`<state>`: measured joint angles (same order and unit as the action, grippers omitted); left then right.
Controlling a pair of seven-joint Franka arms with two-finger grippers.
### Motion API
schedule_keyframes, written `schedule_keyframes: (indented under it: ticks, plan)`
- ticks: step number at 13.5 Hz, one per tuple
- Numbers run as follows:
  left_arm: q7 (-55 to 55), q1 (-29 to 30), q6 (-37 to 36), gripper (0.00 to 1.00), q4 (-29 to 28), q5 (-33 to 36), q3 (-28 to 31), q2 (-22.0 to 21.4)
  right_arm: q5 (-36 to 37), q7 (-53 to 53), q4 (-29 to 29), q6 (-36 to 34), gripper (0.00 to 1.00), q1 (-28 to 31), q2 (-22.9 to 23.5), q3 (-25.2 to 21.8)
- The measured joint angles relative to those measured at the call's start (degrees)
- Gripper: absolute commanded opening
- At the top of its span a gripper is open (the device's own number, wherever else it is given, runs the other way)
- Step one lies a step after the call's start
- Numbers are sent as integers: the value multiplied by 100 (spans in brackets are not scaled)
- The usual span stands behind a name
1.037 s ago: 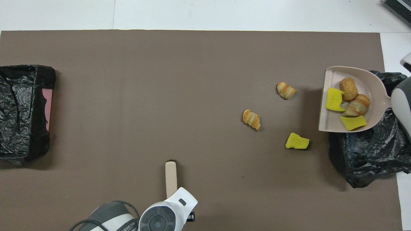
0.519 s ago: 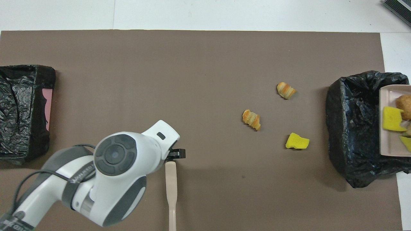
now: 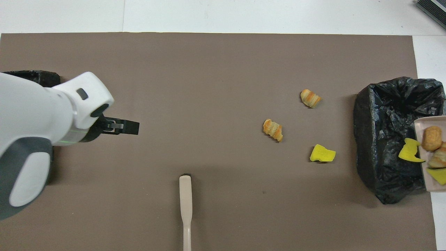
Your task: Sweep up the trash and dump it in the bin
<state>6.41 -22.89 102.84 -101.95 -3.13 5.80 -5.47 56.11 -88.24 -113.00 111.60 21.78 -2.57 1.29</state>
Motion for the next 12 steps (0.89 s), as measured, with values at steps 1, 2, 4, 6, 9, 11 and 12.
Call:
schedule_keyframes:
  ticks: [1, 2, 4, 6, 9, 11, 12]
  plan:
    - [-260, 225, -318, 100, 373, 7, 3, 63, 210, 4, -38, -6, 0, -52, -57, 5]
    - [-418, 434, -619, 100, 718, 8, 15, 146, 368, 4, -38, -2, 0, -39, -85, 3]
    - [-653, 897, -991, 100, 1290, 7, 27, 362, 536, -102, 17, 43, 0, 23, -163, -31]
    - [-1034, 1088, -1191, 100, 1608, 7, 50, 532, 578, -315, 150, 73, 0, 83, -264, -38]
    - [-1199, 1150, -1377, 100, 1910, 9, 66, 636, 578, -405, 232, 74, 0, 78, -404, -7]
    - [-1329, 1195, -1415, 100, 1959, 12, 74, 601, 298, -411, 224, 75, 0, 31, -405, 35]
    - [-1448, 1219, -1447, 100, 1959, 13, 95, 579, -24, -417, 215, 74, 0, -44, -401, 60]
